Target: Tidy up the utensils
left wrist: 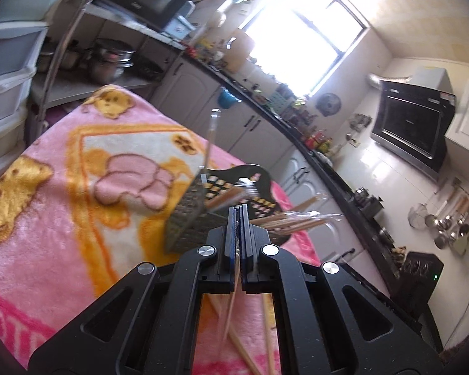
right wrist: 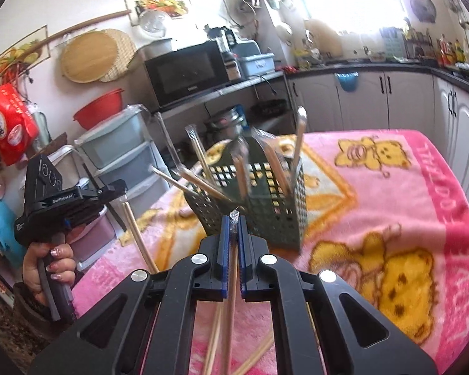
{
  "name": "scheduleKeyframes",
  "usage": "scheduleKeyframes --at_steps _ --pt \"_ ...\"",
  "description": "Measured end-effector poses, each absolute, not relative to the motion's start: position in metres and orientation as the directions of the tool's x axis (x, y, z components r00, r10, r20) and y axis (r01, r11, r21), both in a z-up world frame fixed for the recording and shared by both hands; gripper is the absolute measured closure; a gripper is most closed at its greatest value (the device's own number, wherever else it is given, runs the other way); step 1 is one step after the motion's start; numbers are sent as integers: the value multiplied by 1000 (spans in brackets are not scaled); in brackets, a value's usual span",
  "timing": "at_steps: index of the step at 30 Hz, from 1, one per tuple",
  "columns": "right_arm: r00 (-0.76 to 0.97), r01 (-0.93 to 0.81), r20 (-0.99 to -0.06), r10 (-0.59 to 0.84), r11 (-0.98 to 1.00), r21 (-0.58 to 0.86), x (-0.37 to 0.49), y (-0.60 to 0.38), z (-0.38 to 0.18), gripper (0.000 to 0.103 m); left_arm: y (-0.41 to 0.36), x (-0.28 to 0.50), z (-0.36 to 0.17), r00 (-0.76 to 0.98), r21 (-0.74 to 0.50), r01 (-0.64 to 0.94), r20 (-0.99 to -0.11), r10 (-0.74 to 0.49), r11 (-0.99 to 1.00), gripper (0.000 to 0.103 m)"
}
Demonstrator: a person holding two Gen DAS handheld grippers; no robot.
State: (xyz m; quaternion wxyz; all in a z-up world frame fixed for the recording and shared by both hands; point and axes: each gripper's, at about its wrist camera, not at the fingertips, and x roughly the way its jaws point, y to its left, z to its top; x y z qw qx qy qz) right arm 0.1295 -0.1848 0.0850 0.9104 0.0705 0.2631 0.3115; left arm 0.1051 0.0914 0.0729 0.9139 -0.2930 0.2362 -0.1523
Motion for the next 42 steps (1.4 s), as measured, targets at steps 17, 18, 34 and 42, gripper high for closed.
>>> scheduleKeyframes --at_steps 17,18,34,42 --pt "714 -584 -311 628 778 230 118 -179 132 98 56 108 126 831 -554 319 -226 -508 769 103" --pt "717 -586 -302 629 778 227 118 -179 135 98 56 108 131 833 -549 327 -217 -508 769 103" --pt "744 -614 -194 639 769 176 117 -172 173 98 33 120 177 821 -490 439 -120 -558 753 103" --pt "754 -622 -153 639 769 146 126 -164 188 98 27 130 195 823 -460 464 -93 -560 758 103"
